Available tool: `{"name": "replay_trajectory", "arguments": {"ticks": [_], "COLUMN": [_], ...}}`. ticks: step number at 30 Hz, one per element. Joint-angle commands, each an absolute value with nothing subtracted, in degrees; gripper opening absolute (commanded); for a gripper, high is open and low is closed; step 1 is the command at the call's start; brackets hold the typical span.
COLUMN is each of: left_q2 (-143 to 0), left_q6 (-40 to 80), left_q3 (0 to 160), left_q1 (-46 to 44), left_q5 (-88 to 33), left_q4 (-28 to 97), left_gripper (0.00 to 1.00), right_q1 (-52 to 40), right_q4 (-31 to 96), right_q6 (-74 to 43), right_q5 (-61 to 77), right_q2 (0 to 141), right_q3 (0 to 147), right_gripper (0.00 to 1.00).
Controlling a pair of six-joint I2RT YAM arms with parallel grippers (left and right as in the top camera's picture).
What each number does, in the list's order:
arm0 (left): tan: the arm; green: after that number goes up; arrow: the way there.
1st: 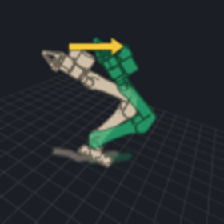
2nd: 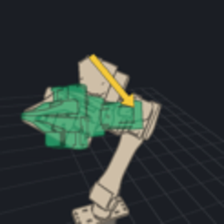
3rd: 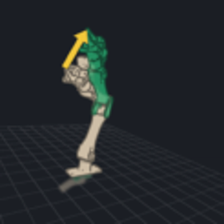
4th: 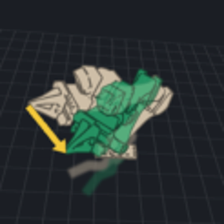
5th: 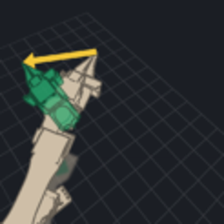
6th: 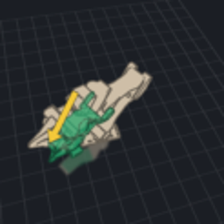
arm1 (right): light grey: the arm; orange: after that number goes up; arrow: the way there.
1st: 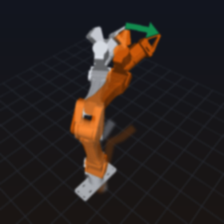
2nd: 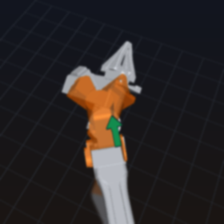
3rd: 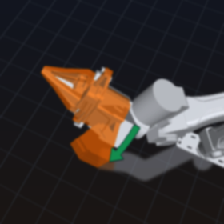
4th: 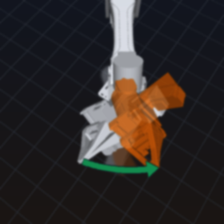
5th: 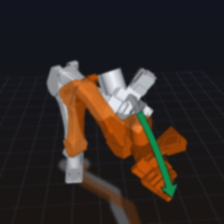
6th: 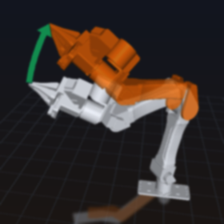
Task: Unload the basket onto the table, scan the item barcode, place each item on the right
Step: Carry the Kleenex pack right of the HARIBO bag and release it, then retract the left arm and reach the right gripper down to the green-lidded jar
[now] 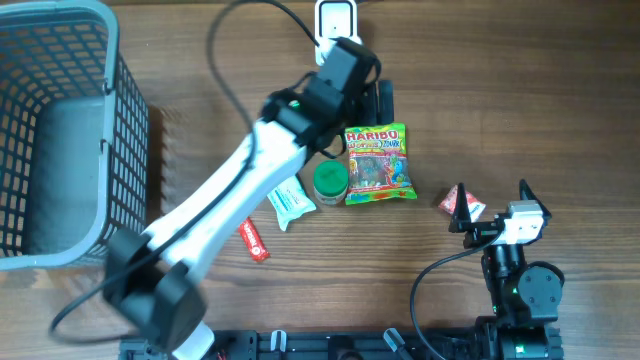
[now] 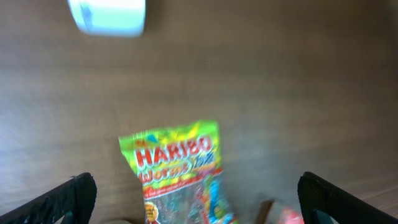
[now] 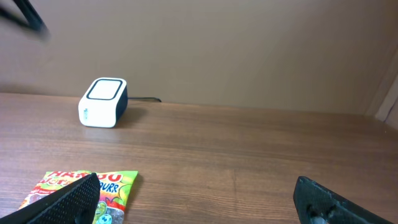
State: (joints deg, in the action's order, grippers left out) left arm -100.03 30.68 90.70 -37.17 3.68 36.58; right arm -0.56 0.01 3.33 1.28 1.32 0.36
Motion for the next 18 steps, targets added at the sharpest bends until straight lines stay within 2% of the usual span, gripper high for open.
{"name": "replay_trajectory", "arguments": {"ticks": [1,6,10,14,18], "left_q2": [-84.8,-68.8,-60.6,-57.1,-55.3], "left_q6": [27.3,14.5,-6.9,-15.1,-15.8], "left_q3": [90.8,90.8,90.8,90.8,90.7], "left_q1": [-37.1,-37.1,-37.1,-37.1,-36.5], "left_q5": [21.9,39.8,45.1,53.6,52.1], "left_q4": [36.4,24.5,11.7,12.6,14.2], "left_gripper": [1.0,1.0,1.0,1.0,1.0], "right_q1": [-0.8,-0.8,-0.8,-0.8,-0.8], "right_q4": [-0.1,-0.1,-0.1,-0.1,-0.7], "right_q6": [4.1,4.1,4.1,4.1,3.7], "right_q5": [1.8,1.8,1.8,1.8,2.6], "right_q2": [1.3,1.3,1.3,1.3,1.3], "right_q3": [0.3,0.3,0.3,0.3,0.3], "right_gripper": [1.0,1.0,1.0,1.0,1.0]}}
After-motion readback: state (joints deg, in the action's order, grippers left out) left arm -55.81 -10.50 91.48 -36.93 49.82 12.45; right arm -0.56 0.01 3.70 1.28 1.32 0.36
